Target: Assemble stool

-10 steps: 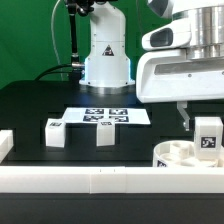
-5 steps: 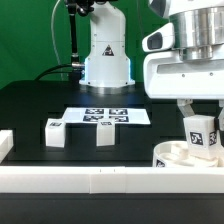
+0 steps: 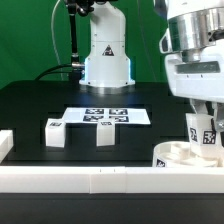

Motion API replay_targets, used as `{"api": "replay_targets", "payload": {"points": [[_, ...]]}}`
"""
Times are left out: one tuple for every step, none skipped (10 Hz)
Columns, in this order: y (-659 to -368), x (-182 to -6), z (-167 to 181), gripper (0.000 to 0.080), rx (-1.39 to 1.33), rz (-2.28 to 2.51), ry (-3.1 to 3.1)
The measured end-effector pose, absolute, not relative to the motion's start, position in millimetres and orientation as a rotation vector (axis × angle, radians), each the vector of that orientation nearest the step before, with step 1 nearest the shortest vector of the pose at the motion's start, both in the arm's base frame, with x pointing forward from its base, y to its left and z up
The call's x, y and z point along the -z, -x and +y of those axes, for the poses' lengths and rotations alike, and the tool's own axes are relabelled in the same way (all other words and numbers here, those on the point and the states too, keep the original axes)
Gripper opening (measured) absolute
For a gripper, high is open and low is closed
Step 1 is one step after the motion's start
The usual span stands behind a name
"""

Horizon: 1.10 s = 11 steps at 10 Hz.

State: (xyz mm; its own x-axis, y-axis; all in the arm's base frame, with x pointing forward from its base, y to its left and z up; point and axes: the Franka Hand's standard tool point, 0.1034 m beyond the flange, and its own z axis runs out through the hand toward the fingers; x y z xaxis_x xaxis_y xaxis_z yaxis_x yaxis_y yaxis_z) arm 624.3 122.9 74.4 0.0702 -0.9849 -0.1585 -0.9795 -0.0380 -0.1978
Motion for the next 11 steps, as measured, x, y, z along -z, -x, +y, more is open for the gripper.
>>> {"api": "replay_targets", "payload": {"points": [[-625.0,-74.6,123.5,0.0338,0.017,2.073,1.999],[-624.6,-74.1,123.9,0.0338,-0.008,2.141,1.913],[-624.7,-73.7,123.3,0.0338,-0.021,2.171,1.869],[-624.5,-73.5,122.6,0.0338,-0.051,2.243,1.765],[-624.0,-73.0,122.1,0.0338,-0.080,2.305,1.672],[-623.6,-72.7,121.8,0.0338,-0.098,2.346,1.609],[-622.4,-71.7,121.7,0.0338,-0.131,2.430,1.486],[-622.0,-71.4,121.4,0.0338,-0.142,2.456,1.447],[-621.9,-71.3,121.6,0.0339,-0.146,2.460,1.436],[-621.8,-71.3,122.1,0.0339,-0.146,2.456,1.442],[-622.2,-72.4,121.9,0.0509,-0.141,2.439,1.466]]}}
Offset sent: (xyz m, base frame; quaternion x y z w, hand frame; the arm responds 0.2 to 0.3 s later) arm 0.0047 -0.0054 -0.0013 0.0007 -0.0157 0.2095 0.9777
